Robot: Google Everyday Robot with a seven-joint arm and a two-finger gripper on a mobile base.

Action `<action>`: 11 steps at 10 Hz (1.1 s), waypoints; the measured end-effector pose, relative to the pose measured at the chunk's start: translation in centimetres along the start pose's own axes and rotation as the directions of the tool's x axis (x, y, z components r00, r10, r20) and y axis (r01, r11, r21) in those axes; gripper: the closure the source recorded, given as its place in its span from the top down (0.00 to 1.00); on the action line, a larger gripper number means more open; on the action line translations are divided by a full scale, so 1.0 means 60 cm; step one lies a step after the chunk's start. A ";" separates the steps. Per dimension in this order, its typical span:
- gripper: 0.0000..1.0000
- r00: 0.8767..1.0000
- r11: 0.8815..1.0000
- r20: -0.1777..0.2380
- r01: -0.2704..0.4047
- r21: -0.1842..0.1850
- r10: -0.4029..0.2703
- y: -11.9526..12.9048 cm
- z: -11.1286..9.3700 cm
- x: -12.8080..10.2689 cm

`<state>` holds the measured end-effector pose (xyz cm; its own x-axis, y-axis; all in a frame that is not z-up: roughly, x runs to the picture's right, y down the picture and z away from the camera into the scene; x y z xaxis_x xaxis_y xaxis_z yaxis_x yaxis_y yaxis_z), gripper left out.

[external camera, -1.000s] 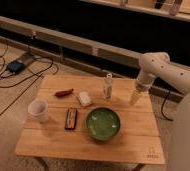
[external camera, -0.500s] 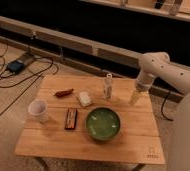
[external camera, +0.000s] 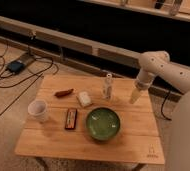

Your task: Knock the bottle over

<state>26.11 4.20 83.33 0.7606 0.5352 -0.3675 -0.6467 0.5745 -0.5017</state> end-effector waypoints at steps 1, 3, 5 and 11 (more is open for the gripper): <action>0.80 1.000 1.000 0.010 0.015 0.015 -0.016 -0.008 -0.002 -0.020; 0.80 0.999 0.999 0.030 0.043 0.028 -0.043 -0.013 -0.005 -0.058; 0.80 0.995 0.996 0.052 0.077 0.043 -0.080 -0.014 -0.010 -0.100; 0.80 0.976 0.984 0.128 0.171 0.049 -0.176 0.012 -0.034 -0.196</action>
<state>16.80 -2.96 85.69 0.8489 0.5004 -0.1704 -0.5091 0.6873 -0.5181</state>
